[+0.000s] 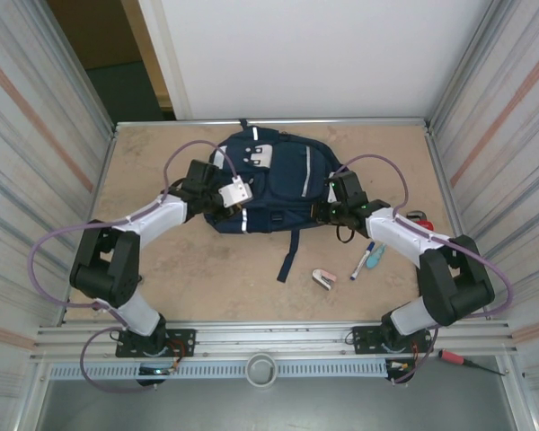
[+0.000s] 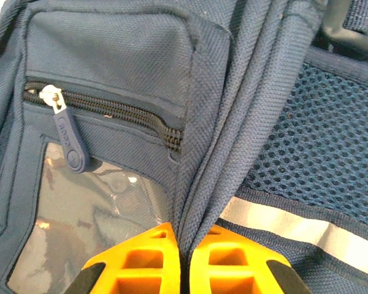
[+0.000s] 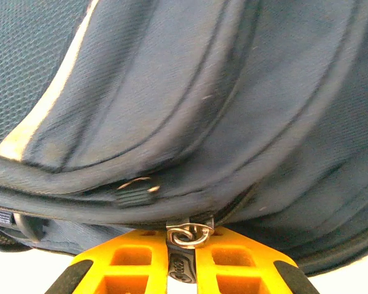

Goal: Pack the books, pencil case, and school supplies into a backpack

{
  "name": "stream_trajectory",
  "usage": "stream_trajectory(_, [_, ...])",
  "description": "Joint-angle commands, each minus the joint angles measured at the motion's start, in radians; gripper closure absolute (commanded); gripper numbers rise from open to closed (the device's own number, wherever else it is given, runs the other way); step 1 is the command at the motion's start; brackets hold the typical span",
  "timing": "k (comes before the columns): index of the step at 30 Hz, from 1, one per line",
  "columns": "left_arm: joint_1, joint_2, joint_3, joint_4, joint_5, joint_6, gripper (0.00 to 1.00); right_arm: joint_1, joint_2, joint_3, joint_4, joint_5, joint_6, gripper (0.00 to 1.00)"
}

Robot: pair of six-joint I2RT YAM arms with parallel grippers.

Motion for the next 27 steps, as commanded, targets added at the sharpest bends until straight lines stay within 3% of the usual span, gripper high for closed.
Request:
stream_trajectory(1, [0.054, -0.062, -0.025, 0.031, -0.08, -0.004, 1.0, -0.012, -0.031, -0.021, -0.026, -0.015, -0.032, 1.0])
stream_trajectory(5, [0.038, -0.116, -0.042, 0.023, -0.018, -0.01, 0.63, 0.034, -0.02, -0.005, 0.022, -0.073, -0.04, 1.0])
stream_trajectory(8, [-0.028, -0.19, -0.085, 0.094, 0.005, -0.015, 0.45, 0.04, -0.03, -0.006, 0.042, -0.115, -0.035, 1.0])
stream_trajectory(11, [-0.126, -0.218, -0.108, 0.173, 0.03, 0.0, 0.35, 0.044, -0.046, -0.009, 0.056, -0.158, -0.032, 1.0])
stream_trajectory(16, [-0.277, -0.078, -0.007, 0.189, -0.066, 0.086, 0.31, 0.046, -0.066, -0.025, 0.085, -0.199, -0.007, 1.0])
stream_trajectory(23, [-0.35, 0.107, 0.118, 0.238, -0.156, 0.183, 0.31, 0.066, -0.082, -0.05, 0.121, -0.242, 0.023, 1.0])
stream_trajectory(25, [-0.347, 0.132, 0.121, 0.254, -0.172, 0.203, 0.4, 0.068, -0.088, -0.061, 0.122, -0.24, 0.028, 1.0])
stream_trajectory(27, [-0.336, 0.137, 0.117, 0.25, -0.17, 0.205, 0.58, 0.063, -0.098, -0.072, 0.111, -0.221, 0.024, 1.0])
